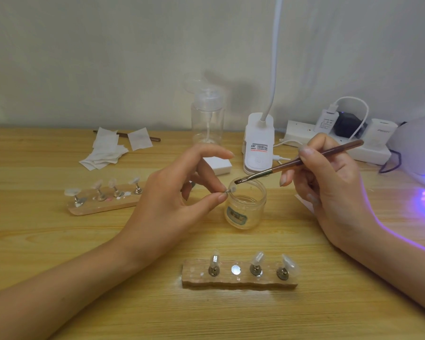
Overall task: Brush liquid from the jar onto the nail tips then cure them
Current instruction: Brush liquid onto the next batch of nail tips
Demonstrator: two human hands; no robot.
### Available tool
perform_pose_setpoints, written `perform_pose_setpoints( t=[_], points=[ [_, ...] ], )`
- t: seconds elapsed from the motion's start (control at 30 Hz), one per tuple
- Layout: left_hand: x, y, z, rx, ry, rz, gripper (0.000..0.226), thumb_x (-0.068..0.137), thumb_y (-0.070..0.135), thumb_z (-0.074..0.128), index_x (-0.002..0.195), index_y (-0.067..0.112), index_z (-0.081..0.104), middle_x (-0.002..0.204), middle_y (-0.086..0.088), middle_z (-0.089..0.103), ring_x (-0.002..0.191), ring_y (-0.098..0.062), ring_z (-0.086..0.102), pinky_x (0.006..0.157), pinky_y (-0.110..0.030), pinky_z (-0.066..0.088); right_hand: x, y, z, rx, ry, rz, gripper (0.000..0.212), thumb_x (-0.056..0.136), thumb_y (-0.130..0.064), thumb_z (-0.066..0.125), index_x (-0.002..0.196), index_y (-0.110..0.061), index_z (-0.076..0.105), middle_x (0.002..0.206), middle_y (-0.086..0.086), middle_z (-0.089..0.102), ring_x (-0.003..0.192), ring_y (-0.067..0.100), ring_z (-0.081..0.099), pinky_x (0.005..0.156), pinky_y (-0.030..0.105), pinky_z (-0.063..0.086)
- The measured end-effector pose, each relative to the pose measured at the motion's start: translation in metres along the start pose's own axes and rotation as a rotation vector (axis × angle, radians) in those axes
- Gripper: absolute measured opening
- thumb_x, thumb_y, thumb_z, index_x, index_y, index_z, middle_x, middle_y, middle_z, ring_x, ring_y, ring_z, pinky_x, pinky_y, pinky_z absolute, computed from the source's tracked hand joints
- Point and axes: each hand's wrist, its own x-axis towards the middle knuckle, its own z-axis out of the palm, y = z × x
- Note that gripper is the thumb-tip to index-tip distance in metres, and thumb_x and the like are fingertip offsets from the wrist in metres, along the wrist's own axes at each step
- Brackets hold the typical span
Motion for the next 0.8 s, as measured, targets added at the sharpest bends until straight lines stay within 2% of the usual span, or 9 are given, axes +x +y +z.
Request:
perform_pose_setpoints(
  t=[0.1,0.23,0.4,0.6,0.8],
  points=[
    [0.0009,-0.0004,0.0,-0.028,0.0,-0.019,0.045,0.083,0.014,0.073,0.122,0.032,0.059,0.081,0.009,0.069,0.084,-0.009,0.066,0.06,-0.037,0.04,-0.0007,0.0006,0.0019,-0.023,-0.035,0.003,0.022,0.096,-0.02,0.054,0.076,-0.018,0.046,0.062,0.011,0.066,0.036,0.008,0.034,0.039,0.014,0.03],
    [0.0019,-0.0012,0.0002,-0.074,-0.008,-0.051,0.044,0.083,0.016,0.073,0.121,0.033,0.059,0.079,0.009,0.067,0.085,-0.014,0.067,0.06,-0.039,0.041,0.0001,0.0015,0.0003,-0.051,0.05,0.04,0.024,0.097,-0.018,0.055,0.076,-0.016,0.045,0.06,0.011,0.065,0.036,0.008,0.032,0.038,0.015,0.027],
    [0.0023,-0.004,-0.0008,-0.123,-0.027,-0.085,0.046,0.083,0.011,0.075,0.123,0.029,0.059,0.079,0.007,0.068,0.086,-0.013,0.07,0.058,-0.035,0.042,-0.0016,-0.0008,0.0027,-0.012,-0.045,-0.006,0.021,0.094,-0.023,0.054,0.076,-0.017,0.046,0.063,0.011,0.067,0.036,0.008,0.034,0.04,0.015,0.03],
    [0.003,-0.0049,-0.0003,-0.146,-0.03,-0.106,0.048,0.08,0.015,0.076,0.122,0.031,0.059,0.078,0.006,0.067,0.081,-0.011,0.07,0.059,-0.038,0.042,-0.0002,-0.0004,0.0005,-0.039,0.051,0.04,0.023,0.094,-0.023,0.057,0.075,-0.016,0.046,0.061,0.012,0.065,0.035,0.009,0.031,0.038,0.016,0.025],
    [0.0028,-0.0061,-0.0008,-0.156,-0.032,-0.118,0.051,0.082,0.008,0.08,0.123,0.029,0.059,0.078,0.004,0.067,0.079,-0.01,0.069,0.059,-0.043,0.041,-0.0021,-0.001,0.0034,-0.023,-0.056,-0.013,0.021,0.095,-0.022,0.053,0.077,-0.015,0.044,0.064,0.011,0.069,0.035,0.008,0.034,0.04,0.013,0.032]
  ],
)
